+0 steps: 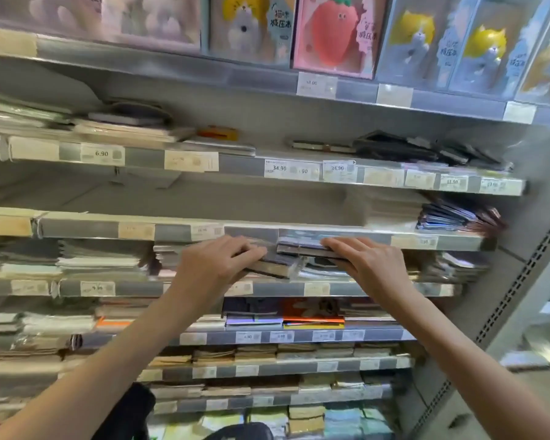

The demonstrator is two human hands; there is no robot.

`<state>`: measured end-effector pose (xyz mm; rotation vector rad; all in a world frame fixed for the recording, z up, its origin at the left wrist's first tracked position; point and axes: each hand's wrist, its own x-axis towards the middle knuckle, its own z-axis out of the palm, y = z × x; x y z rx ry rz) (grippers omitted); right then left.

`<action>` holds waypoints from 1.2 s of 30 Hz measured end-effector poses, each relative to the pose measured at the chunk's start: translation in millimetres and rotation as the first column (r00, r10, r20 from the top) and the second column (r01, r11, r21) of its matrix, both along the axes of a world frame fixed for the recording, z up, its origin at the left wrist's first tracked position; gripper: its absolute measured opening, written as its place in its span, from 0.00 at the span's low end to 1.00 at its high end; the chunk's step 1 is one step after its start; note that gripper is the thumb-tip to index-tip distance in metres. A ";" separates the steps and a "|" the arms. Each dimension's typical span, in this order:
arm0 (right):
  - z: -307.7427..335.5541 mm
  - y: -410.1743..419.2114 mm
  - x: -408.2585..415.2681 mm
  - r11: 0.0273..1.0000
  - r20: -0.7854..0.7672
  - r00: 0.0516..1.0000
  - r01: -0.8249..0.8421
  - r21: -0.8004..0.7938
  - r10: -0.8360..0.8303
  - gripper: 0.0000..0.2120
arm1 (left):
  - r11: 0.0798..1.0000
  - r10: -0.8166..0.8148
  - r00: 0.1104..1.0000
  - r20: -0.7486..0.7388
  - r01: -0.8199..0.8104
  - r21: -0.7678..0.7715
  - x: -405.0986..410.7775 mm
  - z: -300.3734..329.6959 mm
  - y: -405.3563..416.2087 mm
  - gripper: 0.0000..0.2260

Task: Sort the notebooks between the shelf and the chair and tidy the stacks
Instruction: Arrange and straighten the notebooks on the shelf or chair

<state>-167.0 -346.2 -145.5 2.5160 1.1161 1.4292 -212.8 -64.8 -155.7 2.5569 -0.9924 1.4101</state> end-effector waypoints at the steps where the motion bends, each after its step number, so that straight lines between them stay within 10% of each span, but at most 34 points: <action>1: -14.7 2.7 -0.2 1.000 -0.032 0.999 0.004 -0.008 -0.005 0.19 | 1.000 0.008 0.999 -0.043 -0.007 0.002 -1.7 -15.1 1.8 0.10; 17: -270.0 -20.6 -4.9 0.999 -0.603 0.797 0.009 -0.032 -0.027 0.14 | 0.971 0.236 0.797 -0.556 -0.220 0.097 -32.1 -246.2 -16.2 0.21; 36: -458.0 -81.9 -52.8 0.980 -0.811 0.552 0.120 -0.156 -0.196 0.14 | 0.871 0.257 0.411 -0.874 -0.491 0.025 -65.2 -484.6 -88.2 0.26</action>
